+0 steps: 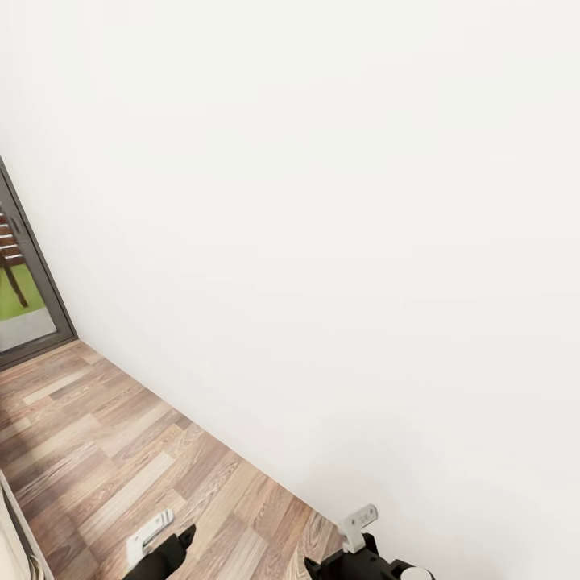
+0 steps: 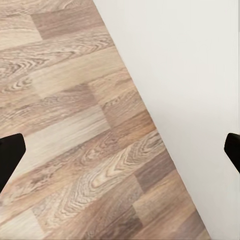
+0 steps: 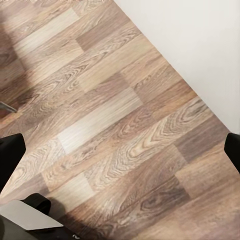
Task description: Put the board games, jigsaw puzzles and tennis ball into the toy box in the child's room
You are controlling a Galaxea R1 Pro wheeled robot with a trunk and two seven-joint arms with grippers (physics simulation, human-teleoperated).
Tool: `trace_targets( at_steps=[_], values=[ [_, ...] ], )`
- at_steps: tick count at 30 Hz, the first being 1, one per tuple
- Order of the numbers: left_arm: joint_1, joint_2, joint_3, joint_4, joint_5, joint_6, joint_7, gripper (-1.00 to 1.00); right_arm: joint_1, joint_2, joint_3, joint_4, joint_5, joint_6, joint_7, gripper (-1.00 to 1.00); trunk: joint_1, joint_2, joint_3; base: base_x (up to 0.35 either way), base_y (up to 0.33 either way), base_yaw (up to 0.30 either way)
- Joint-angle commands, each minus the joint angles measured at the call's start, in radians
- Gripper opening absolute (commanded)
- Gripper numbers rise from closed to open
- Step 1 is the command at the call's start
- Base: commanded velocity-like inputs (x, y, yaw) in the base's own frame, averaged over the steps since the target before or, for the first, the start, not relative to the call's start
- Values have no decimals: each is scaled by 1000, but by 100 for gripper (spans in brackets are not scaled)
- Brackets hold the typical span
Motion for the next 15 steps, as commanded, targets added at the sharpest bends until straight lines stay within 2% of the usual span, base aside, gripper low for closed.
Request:
trace_targets(
  at_steps=[1,3,4,6,12,15],
  values=[
    [0,-1,1,-2,11,6,6,100,0,0,-1,-2,11,3,8,100,0,0,-1,0,0,0],
    [2,-1,-1,-4,11,6,5,100,1,-1,-2,-6,11,4,9,100,0,0,-1,0,0,0],
    [10,-2,-13,-45,12,8,3,100,-3,-1,-13,-25,9,35,9,100,0,0,-1,0,0,0],
    [25,-2,-25,-90,12,11,5,100,-8,2,-14,-35,8,51,8,100,0,0,-1,0,0,0],
    [46,0,-36,-159,11,14,8,100,-17,8,-12,-48,6,67,7,100,0,0,-1,0,0,0],
    [57,1,-41,-211,13,26,10,100,-40,19,-7,-55,7,90,2,100,0,0,-1,0,0,0]
  ],
)
